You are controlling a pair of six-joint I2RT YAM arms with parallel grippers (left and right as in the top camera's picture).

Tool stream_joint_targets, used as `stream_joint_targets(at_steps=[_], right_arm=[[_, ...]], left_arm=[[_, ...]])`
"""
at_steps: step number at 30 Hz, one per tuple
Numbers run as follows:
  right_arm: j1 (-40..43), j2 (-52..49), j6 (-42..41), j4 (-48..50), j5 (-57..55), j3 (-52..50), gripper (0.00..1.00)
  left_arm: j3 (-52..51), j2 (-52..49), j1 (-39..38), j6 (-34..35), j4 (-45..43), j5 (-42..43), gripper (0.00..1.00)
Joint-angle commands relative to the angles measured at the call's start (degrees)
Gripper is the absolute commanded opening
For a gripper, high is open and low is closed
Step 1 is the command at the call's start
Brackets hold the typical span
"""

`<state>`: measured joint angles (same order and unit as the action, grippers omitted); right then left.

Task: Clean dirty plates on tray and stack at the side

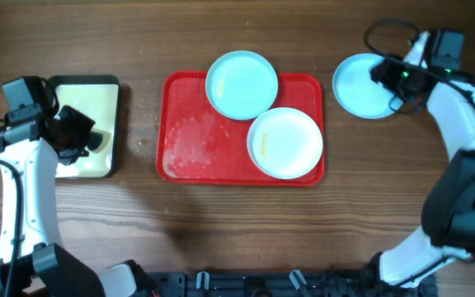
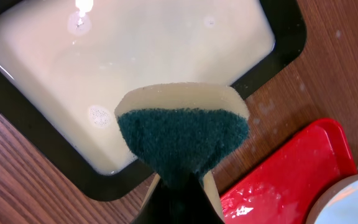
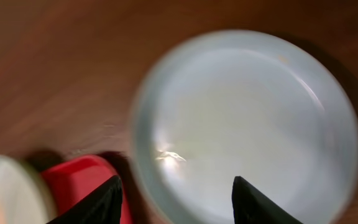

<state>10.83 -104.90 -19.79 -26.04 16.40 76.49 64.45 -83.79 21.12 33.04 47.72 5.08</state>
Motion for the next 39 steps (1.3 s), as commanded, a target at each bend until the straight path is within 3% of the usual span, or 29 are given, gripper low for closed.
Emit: stream_joint_targets(at_steps=[1, 5, 7, 14, 16, 18, 19, 22, 24, 25, 28, 31, 36, 39], right_arm=[[-8.8, 4.0, 6.5, 2.0, 2.9, 1.1, 0.57], [-19.2, -0.8, 10.6, 6.3, 0.3, 1.0, 0.54], [-24.8, -5.2, 6.6, 9.7, -7.5, 1.0, 0.52], [-29.8, -15.8, 3.3, 17.4, -10.7, 1.0, 0.46], [-30.3, -17.4, 3.3, 19.2, -10.7, 1.0, 0.41], [-30.7, -17.7, 3.3, 19.6, -10.7, 1.0, 0.24], [-31.0, -17.7, 3.3, 19.8, -10.7, 1.0, 0.21], [-31.7, -18.0, 3.3, 19.3, -10.7, 1.0, 0.20], [-32.5, -18.3, 3.3, 18.9, -10.7, 1.0, 0.06], [-33.2, -18.3, 3.3, 18.6, -10.4, 1.0, 0.04], [-35.5, -18.3, 3.3, 17.9, -6.5, 1.0, 0.04], [-40.5, -18.3, 4.3, 15.7, -4.0, 1.0, 0.04], [-45.5, -18.3, 4.4, 11.7, -6.0, 1.0, 0.04], [-45.0, -18.3, -3.1, 9.9, -12.1, 1.0, 0.04]], left_arm=[[0.1, 0.0, 0.2, -1.3, -0.2, 0.7, 0.04], [0.1, 0.0, 0.2, -1.3, -0.2, 0.7, 0.04], [0.1, 0.0, 0.2, -1.4, -0.2, 0.7, 0.04], [0.1, 0.0, 0.2, -1.4, -0.2, 0.7, 0.04], [0.1, 0.0, 0.2, -1.4, -0.2, 0.7, 0.04], [0.1, 0.0, 0.2, -1.4, -0.2, 0.7, 0.04], [0.1, 0.0, 0.2, -1.4, -0.2, 0.7, 0.04], [0.1, 0.0, 0.2, -1.4, -0.3, 0.7, 0.04], [0.1, 0.0, 0.2, -1.4, -0.3, 0.7, 0.04], [0.1, 0.0, 0.2, -1.4, -0.4, 0.7, 0.04], [0.1, 0.0, -0.5, -2.7, -0.6, 2.6, 0.04], [0.1, 0.0, -4.9, -11.8, -2.7, 13.6, 0.04], [0.0, 0.0, -15.5, -11.6, -2.3, 13.7, 0.04], [-0.3, -0.9, -22.6, -6.3, -2.5, 10.8, 0.04]])
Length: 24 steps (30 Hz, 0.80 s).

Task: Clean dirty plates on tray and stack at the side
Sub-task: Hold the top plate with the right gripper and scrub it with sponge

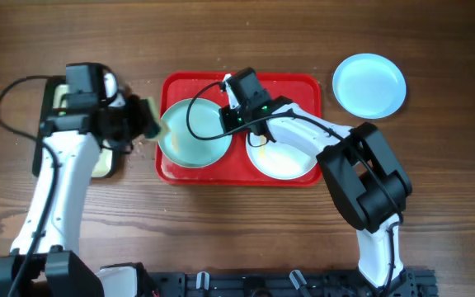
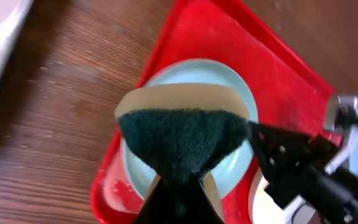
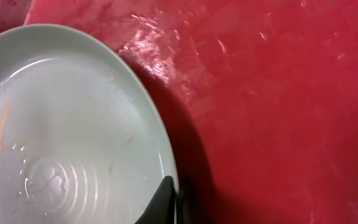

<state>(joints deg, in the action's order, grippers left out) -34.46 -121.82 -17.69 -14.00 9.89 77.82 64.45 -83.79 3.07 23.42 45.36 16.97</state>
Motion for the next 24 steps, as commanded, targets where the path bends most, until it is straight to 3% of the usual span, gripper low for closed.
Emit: stream_joint_targets(at_steps=[1, 4, 7, 12, 13, 15, 21, 24], right_arm=[[0.9, -1.4, -6.8, -2.8, -5.5, -0.4, 0.05], [1.7, -1.4, -12.4, -4.5, -5.5, -0.4, 0.04], [1.7, -1.4, -12.2, -5.2, -5.6, -0.4, 0.04], [1.7, -1.4, -11.1, -5.7, -8.0, -0.4, 0.04], [1.7, -1.4, -10.8, -5.6, -8.3, -0.4, 0.04], [1.7, -1.4, -10.8, -5.6, -8.3, -0.4, 0.04], [1.7, -1.4, -9.3, -5.6, -8.5, -0.4, 0.04], [1.7, -1.4, -9.3, -5.6, -8.5, -0.4, 0.04]], left_arm=[[-0.7, -1.6, -6.8, 5.7, -0.9, -3.0, 0.04], [-1.4, -4.8, -11.1, 7.9, -4.1, -3.5, 0.04], [-1.6, -10.1, -15.0, 10.5, -8.9, -3.5, 0.04], [-1.6, -20.7, -16.7, 9.8, -17.2, -3.6, 0.04], [-1.6, -22.2, -16.7, 6.6, -18.0, -3.6, 0.04], [-1.6, -24.6, -16.7, 2.3, -17.7, -8.6, 0.05], [-1.3, -21.8, -16.7, 2.2, -7.6, -42.8, 0.04], [-0.6, -17.0, -16.7, 2.3, -7.7, -43.9, 0.04]])
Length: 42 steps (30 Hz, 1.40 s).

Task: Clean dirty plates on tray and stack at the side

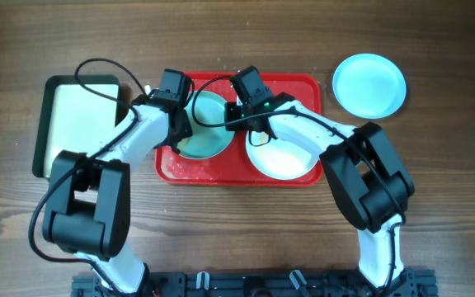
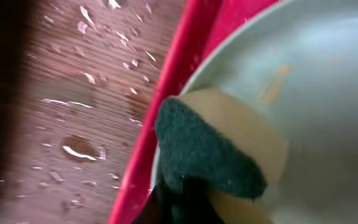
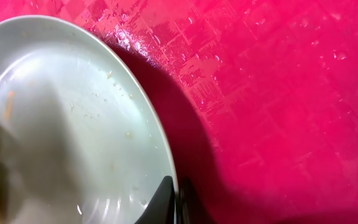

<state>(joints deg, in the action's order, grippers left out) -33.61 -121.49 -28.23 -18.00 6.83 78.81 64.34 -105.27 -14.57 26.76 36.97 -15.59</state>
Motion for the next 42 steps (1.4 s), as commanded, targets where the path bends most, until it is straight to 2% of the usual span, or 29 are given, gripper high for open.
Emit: stream_joint_targets(at_steps=[1, 4, 5, 7, 12, 16, 22, 24, 27, 29, 31, 32, 34, 35, 38, 40, 42], right_arm=[[0.9, -1.7, 1.3, -1.6, -5.4, -1.4, 0.04], [0.9, -1.7, 1.2, -1.0, -5.4, -1.4, 0.04], [0.9, -1.7, 1.3, -1.1, -5.4, -1.4, 0.04], [0.9, -1.7, 1.3, -1.1, -5.4, -1.4, 0.04], [0.9, -1.7, 1.2, -1.1, -5.4, -1.4, 0.04], [0.9, -1.7, 1.3, -1.4, -5.4, -1.4, 0.04], [0.9, -1.7, 1.3, -1.6, -5.6, -1.4, 0.04], [0.9, -1.7, 3.1, -1.3, -5.6, -1.4, 0.04], [0.8, -1.3, 10.5, -0.9, -5.6, -1.3, 0.04], [0.5, 2.4, 16.7, -0.9, -5.6, -1.2, 0.04], [-0.3, 7.3, 24.2, -0.5, -7.3, -1.2, 0.04], [-1.7, 11.0, 29.2, -0.3, -13.3, -1.2, 0.04], [-6.8, 18.5, 46.3, 2.1, -29.3, -1.2, 0.04], [-11.4, 22.2, 59.3, 6.1, -38.9, -1.2, 0.04], [-17.8, 23.8, 78.7, 15.1, -50.6, -1.2, 0.04], [-22.3, 23.8, 96.2, 20.9, -57.4, -1.2, 0.04], [-25.4, 23.8, 107.6, 26.6, -61.5, -1.2, 0.04]], left_arm=[[-0.4, 6.4, 0.9, -1.0, -0.4, -7.5, 0.04], [-0.6, 7.3, 0.9, -0.5, -10.1, 19.8, 0.04], [-0.6, 5.8, 0.8, 0.3, -13.0, 23.7, 0.04], [-0.6, 2.2, 0.7, 2.4, -16.0, 24.2, 0.04], [-0.6, -5.5, 0.6, 2.3, -19.2, 24.3, 0.04], [-0.6, -6.2, 1.8, 1.9, -16.1, 14.4, 0.04], [-0.6, -1.4, 4.6, 2.0, -5.3, -13.2, 0.04], [-0.6, 1.3, 4.6, 2.0, -4.8, -14.4, 0.04], [-0.6, 8.6, 5.1, 4.8, -3.3, -9.5, 0.04], [-0.6, 19.1, 9.1, 9.8, -1.5, -1.5, 0.04], [-0.6, 25.4, 15.0, 9.7, -1.0, 5.9, 0.04], [-0.6, 28.4, 20.0, 9.7, 0.3, 10.5, 0.04], [-0.6, 30.2, 27.5, 9.7, 4.1, 12.6, 0.04], [-0.6, 30.1, 32.5, 9.7, 7.1, 12.6, 0.04], [-0.6, 30.1, 37.2, 9.7, 8.8, 13.2, 0.04], [-0.6, 30.1, 38.6, 9.7, 8.8, 14.9, 0.04], [-0.6, 30.1, 38.6, 9.7, 8.8, 15.0, 0.04]])
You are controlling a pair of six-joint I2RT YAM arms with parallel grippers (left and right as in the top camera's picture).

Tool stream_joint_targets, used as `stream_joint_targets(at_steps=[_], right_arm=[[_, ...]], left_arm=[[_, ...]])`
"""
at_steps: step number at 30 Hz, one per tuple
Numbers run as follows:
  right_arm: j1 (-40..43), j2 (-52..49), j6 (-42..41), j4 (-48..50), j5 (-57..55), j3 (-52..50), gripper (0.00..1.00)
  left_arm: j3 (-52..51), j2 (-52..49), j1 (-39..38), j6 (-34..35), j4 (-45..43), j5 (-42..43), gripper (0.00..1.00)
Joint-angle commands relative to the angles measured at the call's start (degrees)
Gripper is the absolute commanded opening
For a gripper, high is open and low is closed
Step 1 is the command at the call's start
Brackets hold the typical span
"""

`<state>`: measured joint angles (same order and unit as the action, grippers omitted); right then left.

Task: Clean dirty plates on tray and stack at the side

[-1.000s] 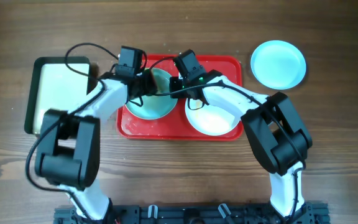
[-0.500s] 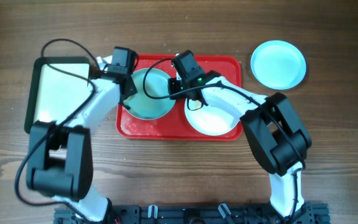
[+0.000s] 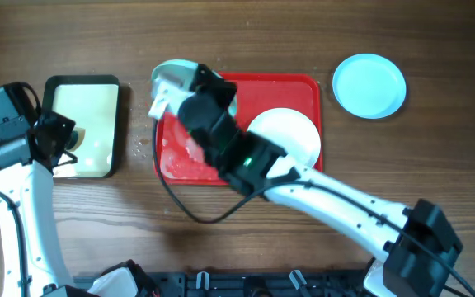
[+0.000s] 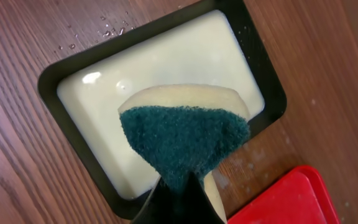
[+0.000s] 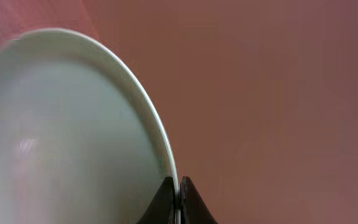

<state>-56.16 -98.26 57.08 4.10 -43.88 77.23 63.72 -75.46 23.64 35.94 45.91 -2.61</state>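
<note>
My right gripper [image 5: 179, 188] is shut on the rim of a pale blue plate [image 5: 73, 137]. It holds the plate [image 3: 170, 78] raised toward the overhead camera, over the upper left corner of the red tray [image 3: 171, 157]. A white plate [image 3: 291, 136] lies on the tray's right half. A second pale blue plate [image 3: 369, 85] rests on the table at the right. My left gripper [image 4: 182, 186] is shut on a green and yellow sponge [image 4: 184, 134] above the black basin [image 4: 73, 68] of cloudy wash water.
The black basin [image 3: 81, 81] stands at the far left of the wooden table. Water drops dot the wood between it and the tray [image 4: 291, 199]. My raised right arm [image 3: 303, 186] crosses over the tray and hides part of it.
My left gripper has left the plate on the tray and now holds the sponge over the basin. My right gripper has raised the pale blue plate off the tray, still gripping its rim.
First my left gripper held the sponge over the basin, and my right gripper stood open over the plate at the right. Then the right gripper gripped a pale blue plate on the tray's left half. The sponge then pressed on it. Now that plate is raised.
</note>
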Motion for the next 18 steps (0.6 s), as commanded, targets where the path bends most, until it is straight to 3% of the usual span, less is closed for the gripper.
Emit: stream_joint_targets(at_steps=[1, 4, 6, 7, 8, 9, 10, 11, 13, 15, 16, 18], right_arm=[[-3.9, 0.6, 26.1, 6.4, -11.7, 0.3, 0.04], [-6.5, 0.6, 36.5, 11.1, -13.0, 0.3, 0.04], [-7.0, 0.6, 36.0, 17.2, -13.1, 0.3, 0.04], [-6.3, 0.6, 24.5, 17.3, -12.7, 0.3, 0.04], [-4.0, 0.6, 4.3, 10.5, -9.6, -0.2, 0.04], [-1.3, 0.5, -8.9, -1.9, 0.0, -0.9, 0.05], [3.3, -0.5, -16.5, -15.1, 18.2, -0.9, 0.04], [6.8, -1.0, -21.3, -17.9, 21.2, -0.9, 0.04], [10.9, 0.5, -38.2, -12.6, 3.7, -0.3, 0.04], [14.3, 4.5, -44.3, -10.4, -0.9, -0.2, 0.04], [16.4, 6.6, -47.3, -12.3, 7.2, -0.2, 0.04], [20.7, 6.9, -44.7, -18.3, 31.2, -0.2, 0.04]], left_arm=[[0.0, 0.3, 0.4, 0.6, -0.2, 2.0, 0.04], [0.0, 0.3, 0.4, 0.6, -0.2, 2.0, 0.04], [0.0, 0.3, 0.4, 0.5, -0.2, 2.0, 0.04], [0.0, 0.3, 0.4, 0.5, 0.0, 2.0, 0.04], [0.0, 0.3, 0.4, 0.5, 0.1, 2.0, 0.04], [0.0, 0.3, 0.4, 0.5, 0.1, 2.0, 0.04], [0.0, 0.3, 0.4, 0.5, 0.1, 2.0, 0.04], [0.0, 0.3, 0.4, 0.5, 0.1, 2.0, 0.04], [0.0, 0.2, 0.4, 0.5, 0.2, 2.0, 0.04], [0.0, 0.2, 0.4, 0.5, 0.2, 2.0, 0.04], [0.0, 0.2, 0.4, 0.5, 0.2, 2.0, 0.04], [0.0, 0.2, 0.4, 0.5, 0.1, 1.9, 0.04]])
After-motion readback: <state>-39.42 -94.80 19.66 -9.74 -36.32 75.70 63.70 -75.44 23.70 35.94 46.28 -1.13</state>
